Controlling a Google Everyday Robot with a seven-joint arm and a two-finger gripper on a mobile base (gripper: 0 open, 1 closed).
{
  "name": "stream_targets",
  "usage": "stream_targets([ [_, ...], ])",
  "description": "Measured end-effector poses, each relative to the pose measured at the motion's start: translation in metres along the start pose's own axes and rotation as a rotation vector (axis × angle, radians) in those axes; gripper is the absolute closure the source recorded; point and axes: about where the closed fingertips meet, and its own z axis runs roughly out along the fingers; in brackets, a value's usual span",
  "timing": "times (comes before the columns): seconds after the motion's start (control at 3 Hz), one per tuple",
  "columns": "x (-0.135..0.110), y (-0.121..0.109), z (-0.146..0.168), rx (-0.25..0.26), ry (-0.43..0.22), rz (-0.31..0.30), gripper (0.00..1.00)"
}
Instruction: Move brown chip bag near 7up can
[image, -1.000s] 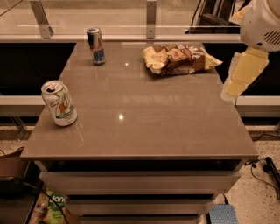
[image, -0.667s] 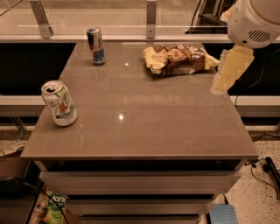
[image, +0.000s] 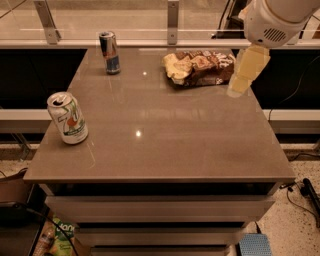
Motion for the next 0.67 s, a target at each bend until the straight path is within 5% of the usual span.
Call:
stream_targets([
  [0.67,-0.014,-0.052,0.06,0.038,-0.106,0.076,0.0],
])
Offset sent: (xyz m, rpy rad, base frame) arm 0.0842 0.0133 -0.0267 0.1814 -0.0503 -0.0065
